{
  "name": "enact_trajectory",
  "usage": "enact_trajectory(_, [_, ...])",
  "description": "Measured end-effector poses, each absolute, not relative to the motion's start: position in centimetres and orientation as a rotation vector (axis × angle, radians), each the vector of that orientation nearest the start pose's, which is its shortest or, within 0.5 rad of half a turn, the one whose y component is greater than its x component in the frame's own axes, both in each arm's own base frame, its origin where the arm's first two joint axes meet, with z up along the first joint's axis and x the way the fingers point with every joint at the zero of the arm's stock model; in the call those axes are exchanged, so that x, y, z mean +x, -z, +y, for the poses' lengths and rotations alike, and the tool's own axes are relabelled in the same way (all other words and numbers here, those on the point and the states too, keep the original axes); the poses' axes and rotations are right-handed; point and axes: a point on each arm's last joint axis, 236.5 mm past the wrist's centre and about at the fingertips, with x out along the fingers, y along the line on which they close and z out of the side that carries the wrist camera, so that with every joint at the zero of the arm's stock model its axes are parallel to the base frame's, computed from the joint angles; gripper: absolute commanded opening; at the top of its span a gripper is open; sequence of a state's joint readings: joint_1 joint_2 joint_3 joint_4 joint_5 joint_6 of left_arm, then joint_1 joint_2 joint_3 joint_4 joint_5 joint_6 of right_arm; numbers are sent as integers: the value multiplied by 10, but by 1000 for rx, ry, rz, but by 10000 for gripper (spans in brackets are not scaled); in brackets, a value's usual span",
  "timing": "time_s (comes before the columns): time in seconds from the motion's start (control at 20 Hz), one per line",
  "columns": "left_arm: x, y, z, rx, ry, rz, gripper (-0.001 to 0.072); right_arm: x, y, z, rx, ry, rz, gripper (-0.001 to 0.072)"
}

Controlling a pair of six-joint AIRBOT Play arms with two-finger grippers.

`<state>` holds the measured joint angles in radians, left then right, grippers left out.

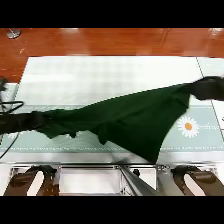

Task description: Fold the shirts.

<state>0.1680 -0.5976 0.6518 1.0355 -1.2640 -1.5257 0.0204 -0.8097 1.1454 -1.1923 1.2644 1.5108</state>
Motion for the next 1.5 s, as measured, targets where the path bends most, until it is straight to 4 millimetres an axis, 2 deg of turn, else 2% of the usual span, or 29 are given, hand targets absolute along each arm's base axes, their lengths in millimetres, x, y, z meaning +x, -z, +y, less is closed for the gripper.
enact_trajectory(0.15, [289, -13, -74, -645, 177, 1096, 30, 375, -127, 90, 274, -288, 953, 37])
enact_trajectory(0.3, [343, 2, -63, -720, 125, 1062, 30, 438, -97, 97, 349, -281, 988, 37])
enact_trajectory(0.4, [375, 11, -56, -745, 103, 1058, 50, 472, -81, 104, 408, -280, 1006, 38])
enact_trajectory(0.45, [388, 15, -54, -754, 99, 1066, 260, 486, -74, 107, 440, -282, 1011, 144])
enact_trajectory(0.5, [400, 19, -53, -761, 99, 1074, 696, 498, -67, 111, 481, -286, 1020, 506])
enact_trajectory(0.55, [409, 23, -53, -767, 105, 1091, 703, 507, -63, 113, 520, -290, 1026, 620])
enact_trajectory(0.7, [416, 28, -46, -727, 151, 1187, 703, 518, -63, 104, 631, -325, 1043, 620])
enact_trajectory(0.8, [406, 29, -21, -661, 146, 1264, 702, 506, -66, 79, 639, -344, 1082, 619])
enact_trajectory(0.85, [394, 32, -7, -638, 132, 1311, 702, 491, -64, 62, 619, -344, 1129, 619])
enact_trajectory(0.95, [365, 41, 21, -636, 84, 1396, 702, 450, -51, 31, 577, -309, 1250, 619])
enact_trajectory(1.05, [331, 58, 34, -676, 44, 1479, 701, 406, -36, 7, 583, -245, 1334, 616])
enact_trajectory(1.15, [309, 72, 38, -733, 24, 1521, 701, 367, -20, 5, 639, -200, 1373, 616])
enact_trajectory(1.3, [294, 84, 30, -802, 52, 1532, 701, 317, 4, 22, 695, -188, 1432, 616])
enact_trajectory(1.45, [283, 95, 11, -860, 106, 1568, 697, 279, 28, 37, 722, -182, 1489, 615])
enact_trajectory(1.5, [283, 96, 0, -879, 145, 1571, 671, 269, 36, 41, 732, -180, 1511, 615])
